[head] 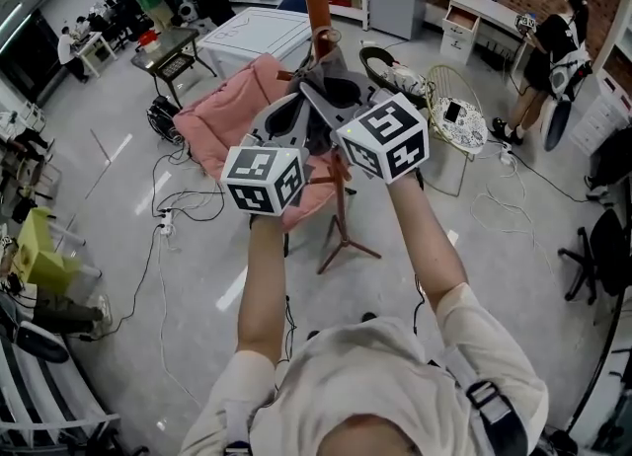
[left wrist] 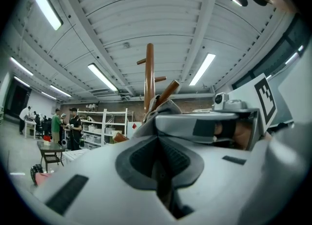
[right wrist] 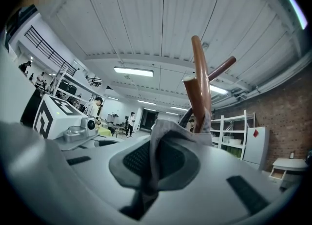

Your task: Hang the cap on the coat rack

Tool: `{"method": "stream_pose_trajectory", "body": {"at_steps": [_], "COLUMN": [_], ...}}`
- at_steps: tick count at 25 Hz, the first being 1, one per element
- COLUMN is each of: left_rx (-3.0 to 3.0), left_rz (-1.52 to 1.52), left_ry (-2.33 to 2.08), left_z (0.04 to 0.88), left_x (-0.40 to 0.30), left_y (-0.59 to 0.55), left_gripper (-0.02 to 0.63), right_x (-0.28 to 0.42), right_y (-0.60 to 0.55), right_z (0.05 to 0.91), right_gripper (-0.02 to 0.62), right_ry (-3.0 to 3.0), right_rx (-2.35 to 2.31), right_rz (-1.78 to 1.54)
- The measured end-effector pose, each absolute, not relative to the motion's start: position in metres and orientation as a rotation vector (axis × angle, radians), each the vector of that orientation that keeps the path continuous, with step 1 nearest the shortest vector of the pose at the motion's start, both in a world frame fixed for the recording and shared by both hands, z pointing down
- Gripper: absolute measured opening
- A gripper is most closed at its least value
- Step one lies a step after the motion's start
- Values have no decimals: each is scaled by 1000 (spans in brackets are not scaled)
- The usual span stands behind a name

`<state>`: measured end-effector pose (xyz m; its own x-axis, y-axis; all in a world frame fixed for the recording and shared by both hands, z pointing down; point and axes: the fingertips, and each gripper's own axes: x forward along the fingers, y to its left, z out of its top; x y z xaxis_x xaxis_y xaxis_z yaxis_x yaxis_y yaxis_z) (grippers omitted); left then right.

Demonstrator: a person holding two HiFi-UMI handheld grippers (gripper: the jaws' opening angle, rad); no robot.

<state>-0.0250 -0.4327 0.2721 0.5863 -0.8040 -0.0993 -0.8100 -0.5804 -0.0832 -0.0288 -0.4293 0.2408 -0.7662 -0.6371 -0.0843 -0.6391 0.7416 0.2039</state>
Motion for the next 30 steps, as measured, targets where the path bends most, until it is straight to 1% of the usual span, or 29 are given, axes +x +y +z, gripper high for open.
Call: {"method": "stream_pose_trajectory", "body": {"at_steps": [12,26,27,29,30], "left_rx": [-2751,-2829,-2837,-2853,-2861], "left_rz": [40,-22,-23,-34,-42], "left_ry": [1349,1319,1323,1335,1341], "left_z": [292,333,337,347,353], "left_x": [-11,-9,-10,-13,-14], "left_y": [-427,-394,-393,-390,-388], "left_gripper": [7,8,8,8,8], "right_x": [-15,27,28,33,35], "right_y": [-427,-420,-420,-419,-418], "right_z": [259,274,276,279,281], "right_gripper": [11,12,22,68,78], "right_ry": [2904,2565,2568,2556,2546], "right_rx": [-1151,-1512,-1516,-1535,-1546], "right_rz": [274,223,205,174,162]}}
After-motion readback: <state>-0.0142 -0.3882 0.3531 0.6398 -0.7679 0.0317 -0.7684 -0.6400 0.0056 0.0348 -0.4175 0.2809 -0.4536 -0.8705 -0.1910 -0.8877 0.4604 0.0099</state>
